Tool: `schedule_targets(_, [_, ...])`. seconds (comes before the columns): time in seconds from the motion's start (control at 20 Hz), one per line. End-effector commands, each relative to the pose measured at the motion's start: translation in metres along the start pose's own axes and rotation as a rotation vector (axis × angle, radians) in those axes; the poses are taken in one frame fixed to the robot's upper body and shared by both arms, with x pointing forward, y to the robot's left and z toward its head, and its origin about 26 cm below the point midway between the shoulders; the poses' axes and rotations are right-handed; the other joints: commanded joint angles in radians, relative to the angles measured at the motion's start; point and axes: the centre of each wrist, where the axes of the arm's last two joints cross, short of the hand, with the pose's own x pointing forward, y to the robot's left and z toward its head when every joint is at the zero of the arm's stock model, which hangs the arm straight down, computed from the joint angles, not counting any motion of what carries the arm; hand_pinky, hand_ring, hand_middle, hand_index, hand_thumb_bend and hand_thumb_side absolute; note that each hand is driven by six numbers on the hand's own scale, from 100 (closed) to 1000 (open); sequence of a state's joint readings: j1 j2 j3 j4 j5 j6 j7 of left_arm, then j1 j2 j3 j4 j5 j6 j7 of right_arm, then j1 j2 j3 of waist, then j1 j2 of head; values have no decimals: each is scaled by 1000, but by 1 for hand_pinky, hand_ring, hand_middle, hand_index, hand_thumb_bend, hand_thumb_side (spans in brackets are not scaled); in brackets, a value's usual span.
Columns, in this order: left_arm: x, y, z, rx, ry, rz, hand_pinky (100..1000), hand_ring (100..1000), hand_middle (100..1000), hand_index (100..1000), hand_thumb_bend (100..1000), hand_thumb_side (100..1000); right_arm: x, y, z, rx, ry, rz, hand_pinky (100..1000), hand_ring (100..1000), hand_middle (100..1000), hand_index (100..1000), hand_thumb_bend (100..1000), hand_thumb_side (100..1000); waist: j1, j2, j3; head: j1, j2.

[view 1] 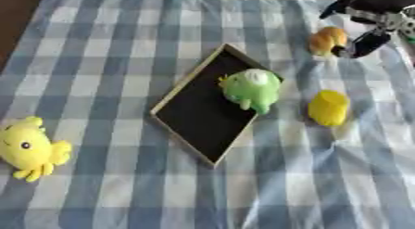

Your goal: Pick up objects on the table and place them in the box.

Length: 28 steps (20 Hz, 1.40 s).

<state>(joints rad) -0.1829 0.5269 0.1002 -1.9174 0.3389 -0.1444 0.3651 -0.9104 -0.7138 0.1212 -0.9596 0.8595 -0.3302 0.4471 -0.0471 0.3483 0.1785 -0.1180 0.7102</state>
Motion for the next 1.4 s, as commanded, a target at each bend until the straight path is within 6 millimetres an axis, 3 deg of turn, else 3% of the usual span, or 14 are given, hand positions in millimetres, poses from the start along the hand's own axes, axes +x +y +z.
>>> schedule_targets(0.05, [8, -1, -5, -16, -32, 0, 707, 830, 698, 815, 247, 743, -9, -15, 7, -45, 41, 3, 946, 968, 905, 914, 264, 100, -11, -1, 5, -6, -21])
schedule_targets(0.4, [8, -2, -5, -18, -31, 6, 706, 831, 698, 815, 242, 751, -16, -13, 10, -68, 85, -26, 944, 967, 900, 909, 227, 100, -10, 21, 15, -12, -36])
schedule_targets(0.8, [7, -3, -4, -18, -29, 10, 706, 832, 698, 815, 237, 757, -22, -8, 11, -45, 148, -27, 942, 955, 879, 899, 271, 100, -8, 36, 19, -20, -45])
schedule_targets(1.1, [6, -3, -3, -13, -27, 12, 707, 832, 698, 814, 234, 760, -22, -7, 11, -63, 153, -26, 929, 896, 755, 786, 208, 100, -7, 40, 17, -20, -38])
schedule_targets(1.4, [5, -3, -2, -8, -23, 18, 707, 832, 697, 813, 232, 761, -19, -6, 11, -155, 148, -8, 916, 800, 590, 655, 258, 100, -6, 38, 15, -23, -38])
